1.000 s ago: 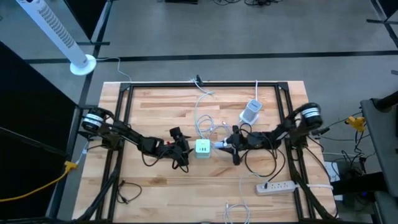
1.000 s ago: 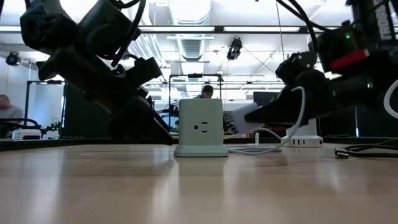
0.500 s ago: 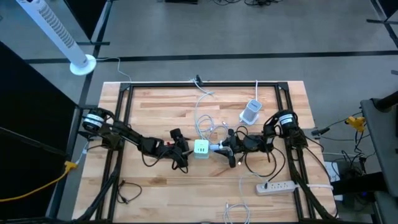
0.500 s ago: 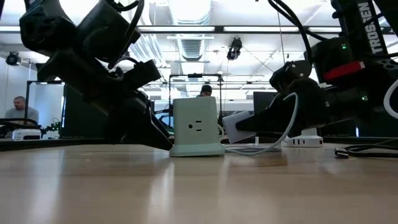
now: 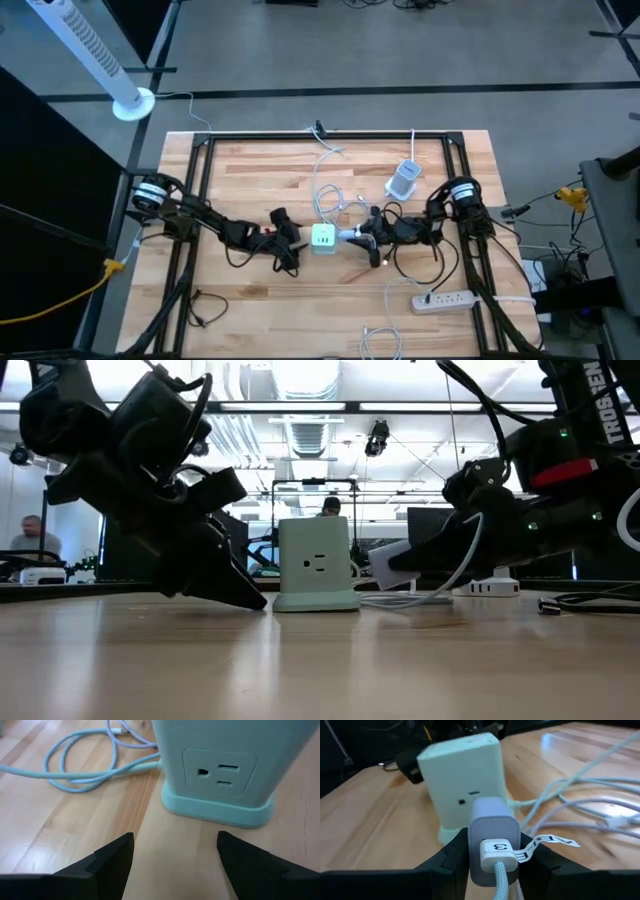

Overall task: Insert USB
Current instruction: Insert the white charger adapter into the green outlet extension

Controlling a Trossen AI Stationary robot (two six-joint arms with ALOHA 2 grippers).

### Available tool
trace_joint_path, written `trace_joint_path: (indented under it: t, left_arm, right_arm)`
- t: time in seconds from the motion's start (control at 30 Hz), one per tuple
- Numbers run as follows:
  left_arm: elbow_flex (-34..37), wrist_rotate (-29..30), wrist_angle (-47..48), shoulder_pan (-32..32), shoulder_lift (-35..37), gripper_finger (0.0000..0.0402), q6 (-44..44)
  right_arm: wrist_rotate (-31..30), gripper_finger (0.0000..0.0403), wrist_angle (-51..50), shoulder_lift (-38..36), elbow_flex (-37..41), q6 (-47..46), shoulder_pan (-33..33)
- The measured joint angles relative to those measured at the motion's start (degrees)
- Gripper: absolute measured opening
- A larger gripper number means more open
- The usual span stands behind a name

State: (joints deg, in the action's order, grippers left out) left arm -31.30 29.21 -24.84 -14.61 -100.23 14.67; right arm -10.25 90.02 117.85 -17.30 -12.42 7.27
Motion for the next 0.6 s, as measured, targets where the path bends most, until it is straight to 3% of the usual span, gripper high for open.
trace_joint_path:
  t: [0.3, 0.6]
  left_arm:
    - [0.4, 0.1, -9.2, 0.0, -3.8, 0.0274, -5.0]
    - [0.4, 0.1, -11.1, 0.0, -5.0, 0.0274, -5.0]
  right_arm:
    - [2.3, 0.0115, 0.1, -0.4, -3.9, 3.3, 0.3]
    - [2.7, 0.0115, 0.1, -0.5, -5.7, 5.0, 0.3]
